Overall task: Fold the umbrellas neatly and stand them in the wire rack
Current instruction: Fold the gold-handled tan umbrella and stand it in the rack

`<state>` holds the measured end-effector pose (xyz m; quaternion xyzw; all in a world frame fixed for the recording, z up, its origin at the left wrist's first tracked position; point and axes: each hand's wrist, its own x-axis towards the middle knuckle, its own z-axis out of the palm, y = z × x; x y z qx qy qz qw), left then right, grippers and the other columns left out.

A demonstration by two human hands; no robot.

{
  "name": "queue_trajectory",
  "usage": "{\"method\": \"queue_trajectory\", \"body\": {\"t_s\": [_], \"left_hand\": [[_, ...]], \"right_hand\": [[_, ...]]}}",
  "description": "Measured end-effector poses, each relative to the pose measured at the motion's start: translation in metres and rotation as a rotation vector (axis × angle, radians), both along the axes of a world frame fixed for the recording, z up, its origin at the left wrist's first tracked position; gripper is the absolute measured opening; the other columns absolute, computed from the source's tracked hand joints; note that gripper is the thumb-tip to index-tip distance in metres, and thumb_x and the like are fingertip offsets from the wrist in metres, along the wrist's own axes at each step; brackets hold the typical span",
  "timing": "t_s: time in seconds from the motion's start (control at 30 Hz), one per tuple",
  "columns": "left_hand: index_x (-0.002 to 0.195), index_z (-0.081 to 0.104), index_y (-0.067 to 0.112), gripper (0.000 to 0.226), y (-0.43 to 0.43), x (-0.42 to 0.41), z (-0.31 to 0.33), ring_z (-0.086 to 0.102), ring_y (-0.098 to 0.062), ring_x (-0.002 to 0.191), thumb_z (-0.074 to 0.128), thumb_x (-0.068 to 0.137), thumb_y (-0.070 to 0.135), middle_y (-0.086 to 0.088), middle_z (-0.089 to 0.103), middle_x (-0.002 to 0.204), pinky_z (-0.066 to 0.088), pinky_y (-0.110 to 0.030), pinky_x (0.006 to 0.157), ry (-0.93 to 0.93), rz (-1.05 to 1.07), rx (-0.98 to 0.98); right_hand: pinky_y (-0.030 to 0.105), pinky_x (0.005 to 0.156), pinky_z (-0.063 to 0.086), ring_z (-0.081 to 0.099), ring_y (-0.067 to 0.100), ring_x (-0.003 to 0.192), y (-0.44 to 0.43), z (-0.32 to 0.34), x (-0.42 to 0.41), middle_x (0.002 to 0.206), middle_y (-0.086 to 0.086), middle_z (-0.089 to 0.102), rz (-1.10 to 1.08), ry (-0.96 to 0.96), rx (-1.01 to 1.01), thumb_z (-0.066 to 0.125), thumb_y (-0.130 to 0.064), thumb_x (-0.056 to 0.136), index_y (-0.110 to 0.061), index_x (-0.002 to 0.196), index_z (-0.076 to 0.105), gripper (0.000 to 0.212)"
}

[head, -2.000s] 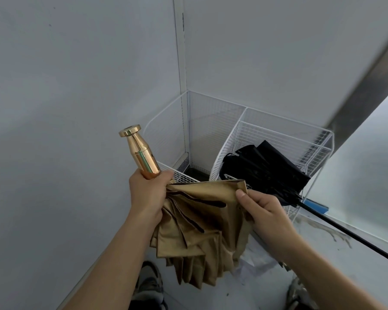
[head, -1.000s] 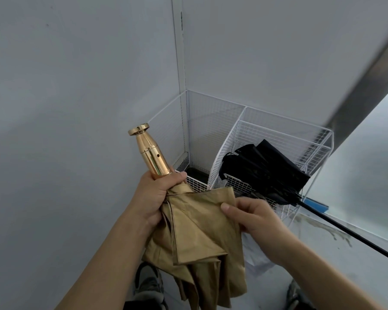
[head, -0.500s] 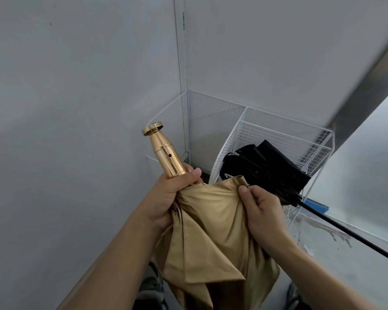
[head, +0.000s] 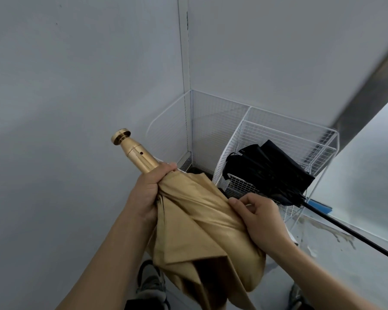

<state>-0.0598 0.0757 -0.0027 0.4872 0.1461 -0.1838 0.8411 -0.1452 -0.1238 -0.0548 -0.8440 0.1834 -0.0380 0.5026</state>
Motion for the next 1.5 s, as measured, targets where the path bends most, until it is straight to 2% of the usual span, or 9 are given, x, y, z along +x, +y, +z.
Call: {"method": "queue_trajectory", "body": {"t_s": [0.1,0.23,0.33,0.63,0.77,0.87,1.0,1.17,1.5], "left_hand": [[0.057,0.062,0.014,0.029,0.0,0.003,-0.002,0.06,-0.014,0.05,0.068,0.085,0.011,-0.004,0.06,0.058,0.054,-0.024,0.049,0.045,0.064,0.065],[0.073,0.056,0.01,0.017,0.008,0.01,-0.001,0.062,-0.02,0.059,0.07,0.083,0.01,-0.011,0.062,0.071,0.058,-0.028,0.057,0.129,0.19,0.061],[0.071,0.053,0.011,0.021,0.009,0.009,0.0,0.06,-0.014,0.044,0.067,0.086,0.009,-0.004,0.06,0.051,0.054,-0.023,0.046,0.14,0.233,0.037],[0.074,0.054,0.01,0.02,0.016,0.02,-0.01,0.061,-0.017,0.054,0.072,0.081,0.008,-0.005,0.06,0.056,0.055,-0.026,0.05,0.203,0.312,0.043],[0.086,0.059,0.007,0.025,0.02,0.025,-0.022,0.064,-0.021,0.064,0.079,0.073,0.01,-0.01,0.062,0.075,0.057,-0.032,0.061,0.197,0.376,0.117],[0.094,0.06,0.004,0.028,0.012,0.021,-0.023,0.064,-0.021,0.063,0.079,0.074,0.008,-0.011,0.063,0.077,0.057,-0.033,0.061,0.165,0.407,0.191],[0.088,0.061,0.003,0.023,-0.007,0.011,-0.024,0.064,-0.024,0.062,0.08,0.075,0.007,-0.014,0.064,0.075,0.055,-0.033,0.061,0.045,0.26,0.284],[0.078,0.06,0.008,0.025,-0.019,0.002,-0.018,0.062,-0.024,0.063,0.084,0.071,0.011,-0.013,0.063,0.072,0.055,-0.033,0.063,-0.097,0.033,0.288],[0.077,0.055,0.009,0.026,-0.03,-0.014,0.003,0.059,-0.011,0.054,0.073,0.066,0.023,-0.002,0.062,0.061,0.052,-0.02,0.054,-0.126,-0.228,0.024]], "right_hand": [[0.038,0.061,0.05,0.06,0.011,0.058,-0.007,-0.004,-0.001,0.061,-0.004,0.066,0.015,0.049,-0.157,0.063,-0.052,0.089,-0.028,0.076,0.068,0.028],[0.03,0.057,0.047,0.06,0.011,0.056,-0.008,0.005,-0.003,0.061,0.0,0.068,0.071,0.148,0.173,0.064,-0.043,0.091,-0.021,0.085,0.072,0.024],[0.031,0.06,0.051,0.063,0.013,0.06,-0.007,0.006,0.001,0.07,0.006,0.073,0.056,0.144,0.197,0.071,-0.03,0.089,-0.018,0.083,0.074,0.015],[0.034,0.06,0.054,0.061,0.007,0.06,-0.026,0.011,-0.001,0.065,-0.009,0.067,-0.115,-0.149,-0.204,0.072,-0.041,0.085,-0.032,0.076,0.068,0.013],[0.037,0.078,0.057,0.069,0.012,0.085,-0.014,0.024,-0.01,0.092,-0.006,0.073,0.234,-0.172,0.228,0.076,-0.02,0.081,-0.027,0.097,0.071,0.018],[0.041,0.082,0.055,0.067,0.009,0.088,-0.001,0.014,-0.012,0.096,-0.015,0.072,0.371,-0.059,0.08,0.076,-0.018,0.076,-0.035,0.108,0.067,0.038],[0.038,0.065,0.052,0.062,0.009,0.068,0.011,0.004,-0.012,0.075,-0.011,0.07,0.305,-0.162,-0.007,0.068,-0.043,0.077,-0.025,0.089,0.073,0.023],[0.028,0.05,0.028,0.035,0.009,0.053,0.009,0.012,-0.009,0.055,0.0,0.038,0.079,-0.26,0.123,0.062,-0.028,0.094,0.006,0.068,0.048,0.045],[0.033,0.052,0.03,0.034,0.008,0.05,0.0,0.005,0.003,0.051,-0.006,0.036,-0.065,-0.252,0.012,0.054,-0.035,0.098,-0.002,0.062,0.042,0.051]]}}
